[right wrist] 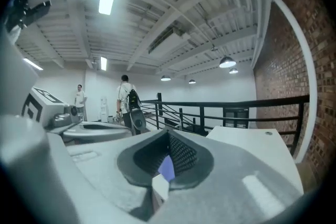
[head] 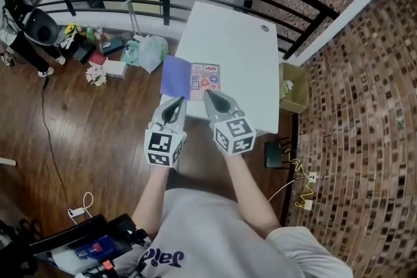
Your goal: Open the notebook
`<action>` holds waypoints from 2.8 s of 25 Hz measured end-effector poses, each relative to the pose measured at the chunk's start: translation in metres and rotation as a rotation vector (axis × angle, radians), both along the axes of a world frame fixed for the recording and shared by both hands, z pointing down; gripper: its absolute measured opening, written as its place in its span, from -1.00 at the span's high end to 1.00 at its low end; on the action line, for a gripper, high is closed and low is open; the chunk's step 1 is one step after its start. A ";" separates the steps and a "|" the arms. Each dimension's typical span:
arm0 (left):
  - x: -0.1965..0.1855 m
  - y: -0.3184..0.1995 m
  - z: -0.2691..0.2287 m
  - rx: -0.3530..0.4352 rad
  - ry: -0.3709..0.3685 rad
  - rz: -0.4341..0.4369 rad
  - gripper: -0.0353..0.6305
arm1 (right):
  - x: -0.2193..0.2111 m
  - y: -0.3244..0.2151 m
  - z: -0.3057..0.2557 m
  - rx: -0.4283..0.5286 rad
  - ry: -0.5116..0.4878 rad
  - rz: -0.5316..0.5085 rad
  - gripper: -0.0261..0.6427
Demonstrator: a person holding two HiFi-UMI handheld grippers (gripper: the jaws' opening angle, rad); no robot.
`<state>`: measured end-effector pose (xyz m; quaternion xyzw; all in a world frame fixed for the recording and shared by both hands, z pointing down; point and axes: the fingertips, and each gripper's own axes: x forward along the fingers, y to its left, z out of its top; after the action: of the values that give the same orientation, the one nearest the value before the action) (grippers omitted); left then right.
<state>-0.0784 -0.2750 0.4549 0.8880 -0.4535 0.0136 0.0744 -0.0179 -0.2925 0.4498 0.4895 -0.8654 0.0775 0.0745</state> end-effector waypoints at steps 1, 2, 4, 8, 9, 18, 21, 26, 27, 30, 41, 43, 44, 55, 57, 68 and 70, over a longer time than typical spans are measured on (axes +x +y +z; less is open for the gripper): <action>0.018 0.021 0.000 0.007 -0.014 0.006 0.85 | 0.013 0.027 -0.002 0.004 -0.029 -0.006 0.94; 0.034 0.042 -0.001 0.017 -0.039 0.011 0.85 | 0.028 0.055 -0.001 -0.012 -0.087 -0.008 0.94; 0.061 0.084 -0.004 0.034 -0.088 0.020 0.85 | 0.058 0.109 0.008 -0.082 -0.265 -0.004 0.94; 0.117 0.152 -0.009 0.025 -0.094 0.055 0.85 | 0.111 0.180 0.007 -0.087 -0.348 -0.016 0.94; 0.124 0.166 -0.010 0.019 -0.099 0.057 0.85 | 0.114 0.192 0.000 -0.071 -0.311 -0.033 0.94; 0.106 0.196 -0.069 0.113 -0.064 0.045 0.85 | 0.117 0.221 -0.064 0.031 -0.193 0.018 0.94; 0.079 0.200 -0.083 0.119 -0.047 0.009 0.85 | 0.102 0.221 -0.063 0.008 -0.209 0.023 0.94; 0.045 0.196 -0.072 0.099 -0.015 -0.046 0.85 | 0.072 0.225 -0.064 -0.002 -0.251 -0.023 0.94; 0.042 0.195 -0.070 0.088 -0.013 -0.051 0.85 | 0.068 0.224 -0.062 -0.005 -0.252 -0.024 0.94; 0.035 0.193 -0.063 0.071 -0.020 -0.052 0.85 | 0.057 0.220 -0.062 0.002 -0.233 -0.027 0.94; 0.049 0.193 -0.075 0.110 -0.047 -0.006 0.85 | 0.075 0.209 -0.071 0.038 -0.212 0.034 0.94; 0.054 0.191 -0.078 0.121 -0.057 0.005 0.85 | 0.081 0.207 -0.075 0.053 -0.218 0.044 0.94; 0.056 0.191 -0.080 0.125 -0.062 0.006 0.85 | 0.083 0.207 -0.077 0.060 -0.221 0.048 0.94; 0.082 0.204 -0.084 0.150 -0.102 0.015 0.85 | 0.109 0.221 -0.071 0.073 -0.237 0.051 0.94; 0.088 0.206 -0.085 0.154 -0.107 0.010 0.85 | 0.115 0.224 -0.071 0.076 -0.237 0.044 0.94; 0.119 0.224 -0.082 0.157 -0.137 -0.032 0.85 | 0.151 0.240 -0.062 0.062 -0.248 0.012 0.94; 0.124 0.226 -0.079 0.152 -0.141 -0.041 0.85 | 0.157 0.243 -0.061 0.062 -0.249 0.002 0.94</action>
<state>0.0460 -0.0489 0.3755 0.8784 -0.4755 0.0401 -0.0250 0.1391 -0.0498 0.3892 0.4789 -0.8694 0.1111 -0.0488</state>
